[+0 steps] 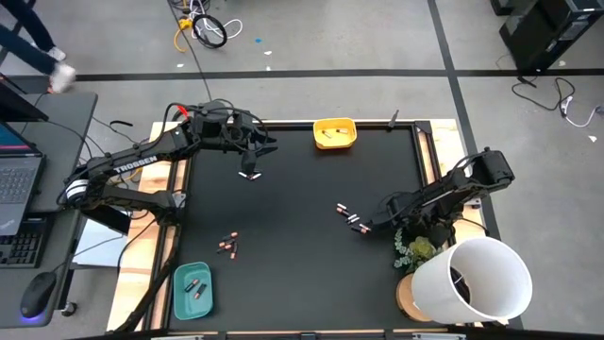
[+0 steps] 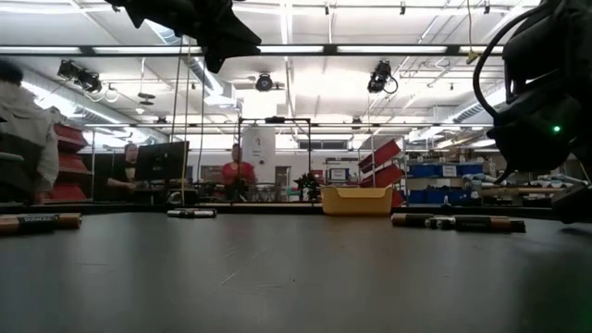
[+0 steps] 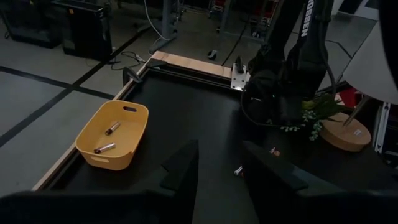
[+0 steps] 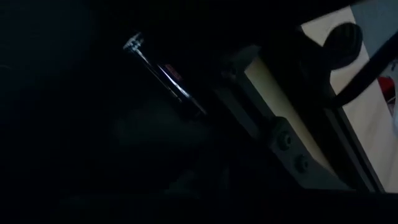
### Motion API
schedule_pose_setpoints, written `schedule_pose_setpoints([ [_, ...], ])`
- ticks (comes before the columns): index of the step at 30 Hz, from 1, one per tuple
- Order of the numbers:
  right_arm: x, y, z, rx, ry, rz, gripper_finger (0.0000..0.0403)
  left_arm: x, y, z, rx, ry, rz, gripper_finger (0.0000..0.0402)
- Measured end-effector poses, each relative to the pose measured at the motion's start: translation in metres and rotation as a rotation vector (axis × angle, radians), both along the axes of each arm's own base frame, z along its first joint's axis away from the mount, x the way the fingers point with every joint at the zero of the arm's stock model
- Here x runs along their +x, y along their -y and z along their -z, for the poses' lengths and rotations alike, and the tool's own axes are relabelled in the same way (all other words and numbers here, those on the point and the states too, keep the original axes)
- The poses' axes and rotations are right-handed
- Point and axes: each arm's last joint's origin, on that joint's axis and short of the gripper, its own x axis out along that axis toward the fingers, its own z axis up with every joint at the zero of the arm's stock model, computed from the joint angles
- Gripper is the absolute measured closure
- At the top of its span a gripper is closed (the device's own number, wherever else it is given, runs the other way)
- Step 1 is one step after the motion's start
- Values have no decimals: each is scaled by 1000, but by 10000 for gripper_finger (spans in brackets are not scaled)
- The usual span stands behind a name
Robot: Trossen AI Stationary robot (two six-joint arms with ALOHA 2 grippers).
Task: Sort batteries
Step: Put the silver battery into the yellow bin
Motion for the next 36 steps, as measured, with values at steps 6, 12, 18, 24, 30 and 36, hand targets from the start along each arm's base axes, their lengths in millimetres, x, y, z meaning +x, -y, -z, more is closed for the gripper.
schedule_pose_setpoints([
  [6,-1,6,0,-6,0,-56,373,0,0,0,0,0,0,266],
  [12,-1,7,0,-5,2,-73,373,0,0,0,-1,0,0,266],
  [18,4,11,-3,-87,13,-114,373,0,0,0,-1,0,0,266],
  [24,5,14,-3,-104,16,-89,373,0,0,0,-1,0,0,266],
  [30,6,20,-3,-113,17,-44,373,0,0,0,0,0,0,266],
  [36,9,29,-4,-130,25,7,373,0,0,0,0,0,0,266],
])
